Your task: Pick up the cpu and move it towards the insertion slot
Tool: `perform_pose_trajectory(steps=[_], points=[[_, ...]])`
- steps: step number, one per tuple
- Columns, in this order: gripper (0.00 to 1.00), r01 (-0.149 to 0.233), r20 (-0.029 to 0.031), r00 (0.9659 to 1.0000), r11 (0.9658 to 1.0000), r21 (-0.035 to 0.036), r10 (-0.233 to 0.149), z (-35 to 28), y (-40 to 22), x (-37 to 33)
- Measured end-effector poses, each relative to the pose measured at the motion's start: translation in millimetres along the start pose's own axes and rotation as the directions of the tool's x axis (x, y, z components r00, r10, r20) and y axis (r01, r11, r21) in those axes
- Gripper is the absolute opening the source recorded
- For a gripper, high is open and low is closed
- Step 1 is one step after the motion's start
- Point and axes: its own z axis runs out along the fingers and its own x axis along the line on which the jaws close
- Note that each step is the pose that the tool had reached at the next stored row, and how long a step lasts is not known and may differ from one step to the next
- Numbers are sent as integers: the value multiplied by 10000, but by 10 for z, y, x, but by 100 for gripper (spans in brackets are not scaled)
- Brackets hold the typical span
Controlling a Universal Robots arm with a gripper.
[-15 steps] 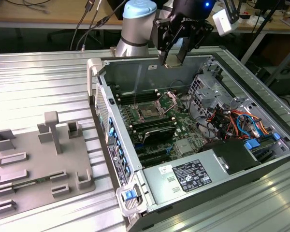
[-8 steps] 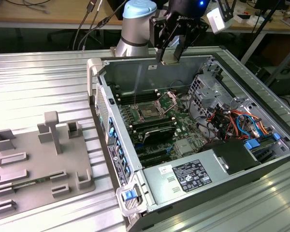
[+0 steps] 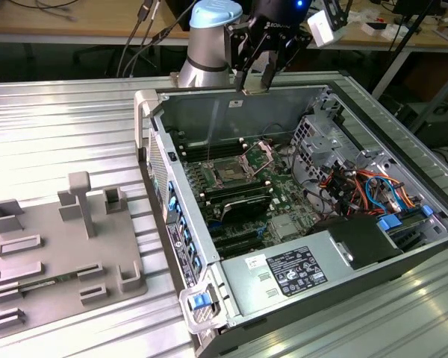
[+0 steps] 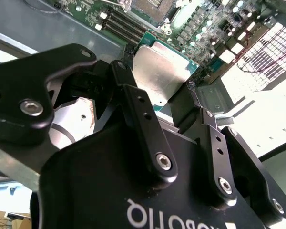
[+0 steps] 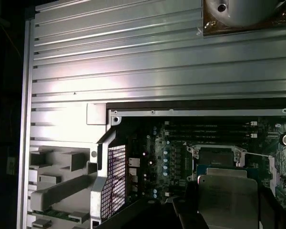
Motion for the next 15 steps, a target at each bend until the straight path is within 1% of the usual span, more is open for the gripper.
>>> perform_pose_trajectory(steps=[5,8,15], points=[[55,-33,2,10000,10000,-11,33,41,71,-1],[55,-36,2,10000,10000,-17,36,54,71,-1],[55,-62,4,10000,10000,-18,62,56,71,-1]])
